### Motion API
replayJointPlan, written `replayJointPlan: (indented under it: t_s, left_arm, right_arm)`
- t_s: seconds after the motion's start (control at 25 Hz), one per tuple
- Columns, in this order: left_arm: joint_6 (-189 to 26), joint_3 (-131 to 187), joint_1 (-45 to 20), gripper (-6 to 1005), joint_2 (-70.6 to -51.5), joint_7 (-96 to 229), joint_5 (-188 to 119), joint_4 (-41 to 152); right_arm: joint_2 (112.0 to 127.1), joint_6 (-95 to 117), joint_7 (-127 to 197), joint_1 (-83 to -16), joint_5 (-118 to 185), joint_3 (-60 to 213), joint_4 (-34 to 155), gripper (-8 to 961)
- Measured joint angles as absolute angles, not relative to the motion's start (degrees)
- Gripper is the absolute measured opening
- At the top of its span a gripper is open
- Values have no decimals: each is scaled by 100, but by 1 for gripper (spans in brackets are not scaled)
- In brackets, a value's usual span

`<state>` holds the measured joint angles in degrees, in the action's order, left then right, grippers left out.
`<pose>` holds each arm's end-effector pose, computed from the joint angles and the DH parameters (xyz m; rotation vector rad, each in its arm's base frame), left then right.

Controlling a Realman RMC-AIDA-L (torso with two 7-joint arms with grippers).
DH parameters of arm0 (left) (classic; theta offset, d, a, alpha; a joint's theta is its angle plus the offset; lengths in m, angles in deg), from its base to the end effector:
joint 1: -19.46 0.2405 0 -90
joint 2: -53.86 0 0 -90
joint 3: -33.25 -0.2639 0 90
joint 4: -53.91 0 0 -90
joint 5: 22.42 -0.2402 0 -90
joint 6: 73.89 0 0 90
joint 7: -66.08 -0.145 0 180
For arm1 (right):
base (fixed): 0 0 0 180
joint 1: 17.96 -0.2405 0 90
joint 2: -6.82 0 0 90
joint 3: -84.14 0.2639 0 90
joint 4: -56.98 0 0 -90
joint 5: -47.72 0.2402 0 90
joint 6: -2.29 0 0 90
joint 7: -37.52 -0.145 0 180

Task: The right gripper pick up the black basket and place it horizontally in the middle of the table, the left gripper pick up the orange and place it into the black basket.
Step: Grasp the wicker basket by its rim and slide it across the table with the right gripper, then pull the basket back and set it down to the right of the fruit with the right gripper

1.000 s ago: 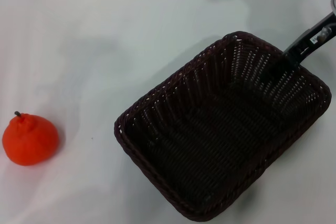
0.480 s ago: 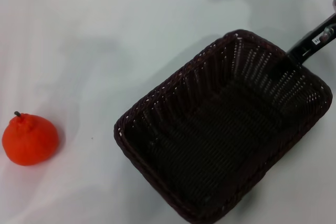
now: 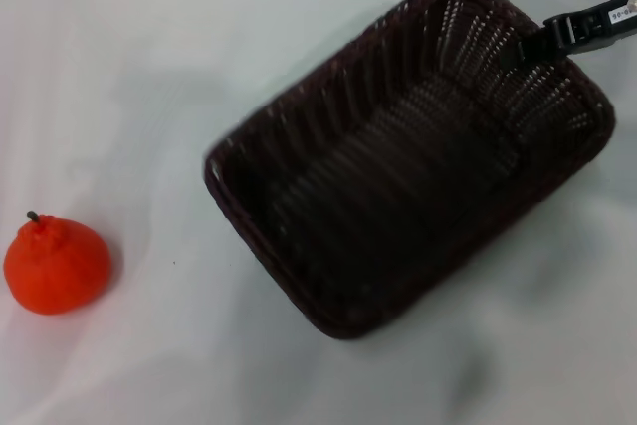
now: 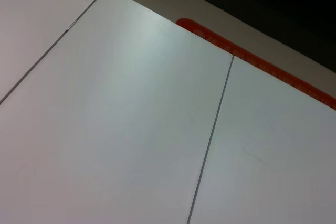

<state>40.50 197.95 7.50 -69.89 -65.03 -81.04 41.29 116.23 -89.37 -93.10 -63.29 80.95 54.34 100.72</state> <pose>-0.3569 0.2155 0.0651 -1.2391 -0.3218 -1.4725 0.2740 0.4286 0.0929 -1.5776 -2.5573 -0.4396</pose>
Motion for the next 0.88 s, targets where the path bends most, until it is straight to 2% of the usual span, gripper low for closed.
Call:
replayJointPlan:
  t_s: [0.04,0.08,0.28,0.36,0.72,0.88]
  left_arm:
    - [4045,19795,751,824,-6989,-6509,-8103,4126]
    - [4041,19795,751,824,-6989,-6510,-8104,4123]
    - [3988,19773,747,825,-6982,-6509,-8110,4038]
    - [3984,19769,729,825,-6981,-6508,-8118,4032]
    - [3891,19730,651,824,-6980,-6499,-8146,3964]
    - [3852,19718,629,824,-6980,-6501,-8148,3964]
  right_arm:
    - [11557,-8879,-9301,-6303,8231,5496,9866,168]
    - [11428,-8766,-9269,-6240,8544,5565,9423,168]
    - [11332,-8538,-9275,-6109,8911,5587,8953,168]
    - [11370,-8388,-9325,-6056,8963,5628,8866,169]
    - [11772,-7999,-9777,-5969,8978,6317,8631,169]
    - [11844,-7814,-10015,-5964,8979,6327,8586,170]
